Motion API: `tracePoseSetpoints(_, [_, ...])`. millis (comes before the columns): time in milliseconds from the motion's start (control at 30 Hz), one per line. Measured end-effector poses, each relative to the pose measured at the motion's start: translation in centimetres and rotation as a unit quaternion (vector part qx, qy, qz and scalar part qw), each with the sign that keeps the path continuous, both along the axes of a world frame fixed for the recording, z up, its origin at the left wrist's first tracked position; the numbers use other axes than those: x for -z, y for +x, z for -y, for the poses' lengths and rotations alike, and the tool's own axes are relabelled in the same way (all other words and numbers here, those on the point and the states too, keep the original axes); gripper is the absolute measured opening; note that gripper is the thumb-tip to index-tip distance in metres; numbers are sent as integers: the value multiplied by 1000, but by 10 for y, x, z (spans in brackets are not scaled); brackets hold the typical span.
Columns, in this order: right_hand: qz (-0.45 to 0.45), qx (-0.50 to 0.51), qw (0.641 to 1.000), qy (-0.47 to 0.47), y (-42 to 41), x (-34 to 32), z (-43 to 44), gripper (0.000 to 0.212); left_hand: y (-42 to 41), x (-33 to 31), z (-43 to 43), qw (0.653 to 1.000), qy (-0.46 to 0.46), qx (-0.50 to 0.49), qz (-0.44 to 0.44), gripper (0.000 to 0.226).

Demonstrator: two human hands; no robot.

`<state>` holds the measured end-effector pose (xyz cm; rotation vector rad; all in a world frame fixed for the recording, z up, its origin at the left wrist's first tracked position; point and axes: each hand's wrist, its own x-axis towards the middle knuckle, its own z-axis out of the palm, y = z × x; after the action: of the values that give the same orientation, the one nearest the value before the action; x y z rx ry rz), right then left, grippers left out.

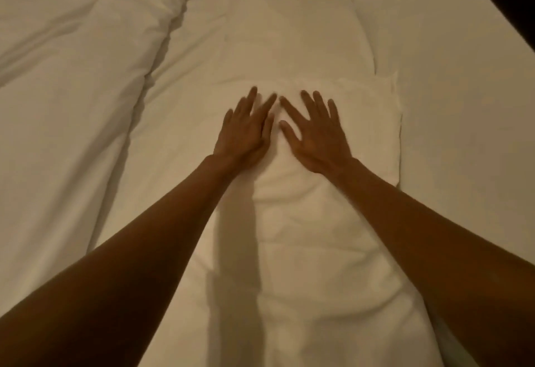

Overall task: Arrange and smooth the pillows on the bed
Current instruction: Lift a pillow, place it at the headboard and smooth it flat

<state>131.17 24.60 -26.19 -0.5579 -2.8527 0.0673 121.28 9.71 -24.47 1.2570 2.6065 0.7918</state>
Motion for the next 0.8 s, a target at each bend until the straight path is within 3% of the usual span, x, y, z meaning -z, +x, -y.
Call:
tracePoseSetpoints(100, [13, 58, 998, 5, 27, 14, -32, 59, 1, 33, 32, 997, -79, -1, 25, 51])
tracePoseSetpoints(233, [25, 112, 993, 3, 42, 3, -32, 62, -11, 24, 64, 982, -146, -100, 71, 54])
tracePoseSetpoints(300, [-21, 127, 990, -50, 30, -13, -2, 61, -1, 2, 59, 990, -49, -127, 42, 54])
tracePoseSetpoints(367, [-53, 79, 991, -91, 20, -20, 35, 58, 17, -10, 54, 994, 58, -88, 28, 51])
tracePoseSetpoints(467, [20, 28, 997, -63, 41, 1, 62, 59, 43, 15, 71, 998, -24, 0, 64, 52])
tracePoseSetpoints(633, [62, 157, 984, -49, 87, 9, 47, 64, 36, 45, 123, 986, -85, -90, 107, 53])
tracePoseSetpoints(800, [62, 246, 959, -126, 139, -9, 100, 67, 84, 28, 189, 970, -97, -119, 189, 64])
